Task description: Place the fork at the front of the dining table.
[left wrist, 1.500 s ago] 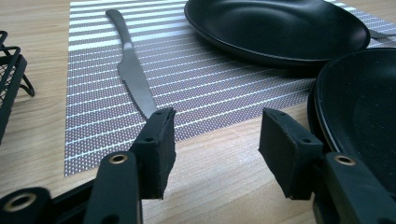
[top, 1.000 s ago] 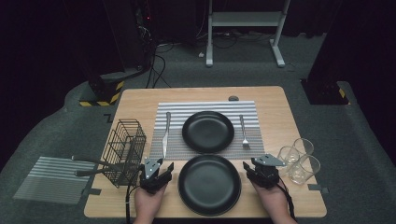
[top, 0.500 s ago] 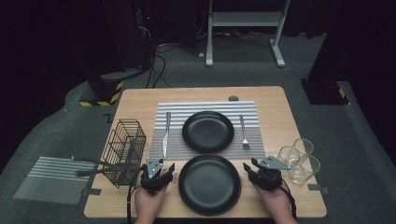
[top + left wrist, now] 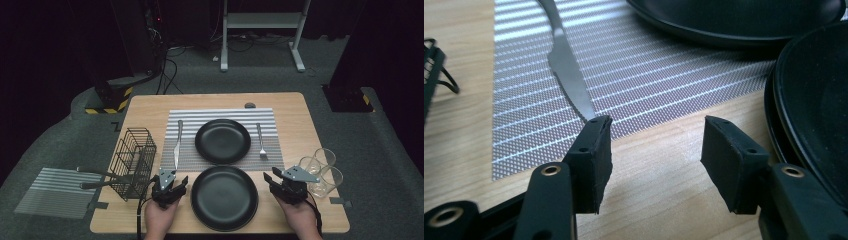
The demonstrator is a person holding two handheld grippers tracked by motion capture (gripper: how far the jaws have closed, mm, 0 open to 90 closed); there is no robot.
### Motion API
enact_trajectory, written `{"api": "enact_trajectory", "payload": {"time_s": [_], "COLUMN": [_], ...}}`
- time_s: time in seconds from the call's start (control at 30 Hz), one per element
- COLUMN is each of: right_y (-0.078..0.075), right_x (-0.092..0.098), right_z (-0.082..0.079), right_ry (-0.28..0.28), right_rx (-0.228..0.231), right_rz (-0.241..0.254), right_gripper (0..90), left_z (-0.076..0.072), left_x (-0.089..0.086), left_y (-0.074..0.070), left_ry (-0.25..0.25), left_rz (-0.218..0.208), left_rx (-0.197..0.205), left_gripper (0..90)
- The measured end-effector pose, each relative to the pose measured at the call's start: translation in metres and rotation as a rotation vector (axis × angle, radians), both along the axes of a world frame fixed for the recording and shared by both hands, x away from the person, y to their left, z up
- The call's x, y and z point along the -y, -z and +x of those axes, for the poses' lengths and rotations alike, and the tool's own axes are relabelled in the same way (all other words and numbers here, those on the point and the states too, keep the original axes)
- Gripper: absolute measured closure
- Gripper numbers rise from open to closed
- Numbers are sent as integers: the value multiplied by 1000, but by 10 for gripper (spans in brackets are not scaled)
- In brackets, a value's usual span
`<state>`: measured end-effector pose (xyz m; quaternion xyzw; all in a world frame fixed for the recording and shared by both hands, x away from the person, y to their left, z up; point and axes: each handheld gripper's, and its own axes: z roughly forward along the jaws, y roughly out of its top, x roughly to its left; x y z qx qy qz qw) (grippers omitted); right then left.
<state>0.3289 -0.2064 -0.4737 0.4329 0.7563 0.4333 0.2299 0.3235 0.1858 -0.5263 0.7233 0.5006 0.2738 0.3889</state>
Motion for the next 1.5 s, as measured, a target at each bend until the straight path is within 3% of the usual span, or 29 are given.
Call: {"api": "enact_trajectory", "payload": {"time_s": [0.27,0.33,0.4,0.6,0.63,0.7,0.77,0.8,0.9,0.93,1.0,1.1,1.17,1.2,1.27,1.5], "right_y": [-8,-10,-12,-15,-16,-17,-18,-18,-20,-21,-22,-23,-23,-23,-24,-28], "right_x": [7,8,9,13,14,17,19,20,24,25,26,29,30,31,32,39], "right_z": [0,-1,-1,-3,-3,-3,-3,-2,-2,-2,-2,-2,-1,-1,-1,-1], "right_ry": [5,7,13,9,10,14,14,16,28,26,36,43,45,48,54,94], "right_rx": [45,50,56,46,48,46,36,36,37,40,39,43,42,38,47,71], "right_rz": [-4,1,5,17,20,27,42,49,61,58,67,63,69,71,74,72], "right_gripper": [546,547,547,536,536,538,556,561,564,564,564,568,574,575,575,567], "left_z": [0,-1,-1,2,2,2,2,3,2,2,3,3,3,2,3,2], "left_x": [2,4,4,4,5,5,7,5,7,8,6,8,6,8,6,7], "left_y": [0,1,0,0,1,1,2,1,0,2,1,2,1,2,1,0], "left_ry": [6,-11,5,18,12,16,-1,24,14,5,28,16,29,8,24,29], "left_rz": [12,-1,15,27,6,24,-2,37,32,24,55,27,49,17,48,55], "left_rx": [6,5,4,-30,-32,-28,-30,-34,-52,-42,-43,-42,-42,-38,-36,-38], "left_gripper": [450,447,442,445,445,445,445,445,444,444,445,441,440,439,437,434]}}
